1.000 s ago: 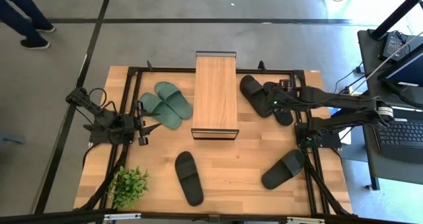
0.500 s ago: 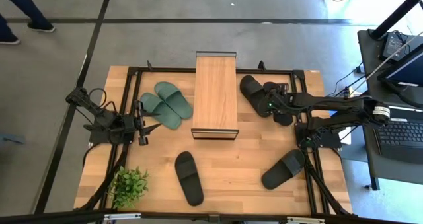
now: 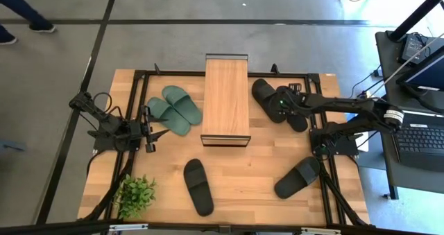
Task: Pick and place slides into the shelf
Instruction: Put the black slide on the shelf
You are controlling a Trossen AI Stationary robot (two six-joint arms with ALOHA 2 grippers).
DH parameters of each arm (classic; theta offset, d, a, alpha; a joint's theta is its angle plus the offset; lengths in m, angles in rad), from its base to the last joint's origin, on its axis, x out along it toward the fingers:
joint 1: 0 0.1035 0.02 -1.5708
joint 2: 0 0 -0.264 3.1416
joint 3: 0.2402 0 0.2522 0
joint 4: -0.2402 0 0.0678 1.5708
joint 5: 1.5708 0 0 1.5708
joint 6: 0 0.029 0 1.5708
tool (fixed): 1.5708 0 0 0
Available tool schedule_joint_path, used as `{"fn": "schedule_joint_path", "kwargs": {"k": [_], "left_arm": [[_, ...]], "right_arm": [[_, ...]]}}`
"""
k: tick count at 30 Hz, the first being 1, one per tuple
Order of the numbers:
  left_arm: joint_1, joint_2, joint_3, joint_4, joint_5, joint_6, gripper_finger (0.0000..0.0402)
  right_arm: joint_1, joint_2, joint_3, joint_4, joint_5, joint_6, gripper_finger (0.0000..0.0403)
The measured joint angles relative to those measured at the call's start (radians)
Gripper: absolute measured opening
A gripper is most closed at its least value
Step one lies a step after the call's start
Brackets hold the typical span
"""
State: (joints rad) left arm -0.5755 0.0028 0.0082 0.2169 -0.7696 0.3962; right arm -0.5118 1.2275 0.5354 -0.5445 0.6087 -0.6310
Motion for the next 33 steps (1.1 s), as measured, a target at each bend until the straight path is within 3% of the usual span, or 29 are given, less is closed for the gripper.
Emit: {"fn": "schedule_joint_path", "kwargs": {"k": [6, 17, 33], "left_arm": [[0.0, 0.0, 0.0, -0.006, 0.0, 0.0, 0.0168], [0.0, 0.0, 0.0, -0.025, 0.0, 0.0, 0.0168], [0.0, 0.0, 0.0, -0.026, 0.0, -0.001, 0.0168]], "right_arm": [[-0.017, 0.03, 0.0, 0.005, 0.003, -0.001, 0.015], [-0.017, 0.033, 0.013, 0.007, 0.01, 0.002, 0.0018], [-0.016, 0.034, 0.059, -0.129, 0.118, 0.095, 0.0017]]}}
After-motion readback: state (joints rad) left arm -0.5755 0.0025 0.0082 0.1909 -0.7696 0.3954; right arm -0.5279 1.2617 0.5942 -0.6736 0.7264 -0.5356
